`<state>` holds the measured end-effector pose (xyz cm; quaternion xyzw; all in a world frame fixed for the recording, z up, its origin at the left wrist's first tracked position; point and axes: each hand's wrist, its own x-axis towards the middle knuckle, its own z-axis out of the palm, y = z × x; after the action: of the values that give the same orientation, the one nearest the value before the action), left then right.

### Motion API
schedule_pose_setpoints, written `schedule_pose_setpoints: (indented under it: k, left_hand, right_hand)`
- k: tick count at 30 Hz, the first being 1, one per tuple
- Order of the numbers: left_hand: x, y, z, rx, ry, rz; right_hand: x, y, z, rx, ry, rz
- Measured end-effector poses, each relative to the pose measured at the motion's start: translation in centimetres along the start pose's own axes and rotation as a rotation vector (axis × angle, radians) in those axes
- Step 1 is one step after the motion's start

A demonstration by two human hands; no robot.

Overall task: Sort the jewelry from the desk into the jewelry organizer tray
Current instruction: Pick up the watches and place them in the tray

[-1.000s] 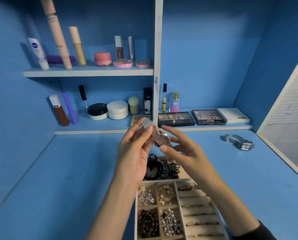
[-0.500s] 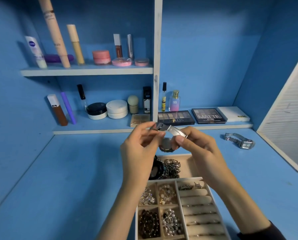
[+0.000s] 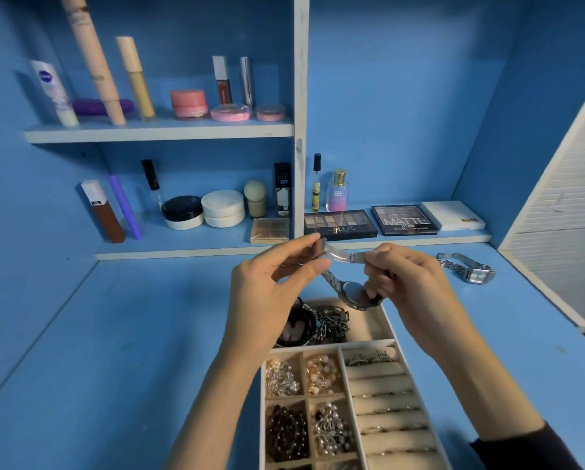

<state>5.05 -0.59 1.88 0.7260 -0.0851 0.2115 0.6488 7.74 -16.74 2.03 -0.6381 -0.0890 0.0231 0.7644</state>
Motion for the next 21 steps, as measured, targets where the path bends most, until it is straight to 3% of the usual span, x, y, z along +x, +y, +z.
schedule_pose_setpoints:
  k: [12, 16, 21]
  left_hand:
    - [-0.6, -0.3, 1.1, 0.104, -0.180, 0.016]
    - [-0.7, -0.9, 1.4, 0.219, -0.247, 0.012]
    - [-0.6, -0.7, 1.2, 0.071, -0.171, -0.090]
  right_hand:
    - [0.0, 0.2, 0.7, 0.028, -0.135, 0.225]
    - [0.1, 0.7, 0.5, 0.016, -0.153, 0.198]
    - [0.1, 1.1, 0.4, 0.087, -0.146, 0.114]
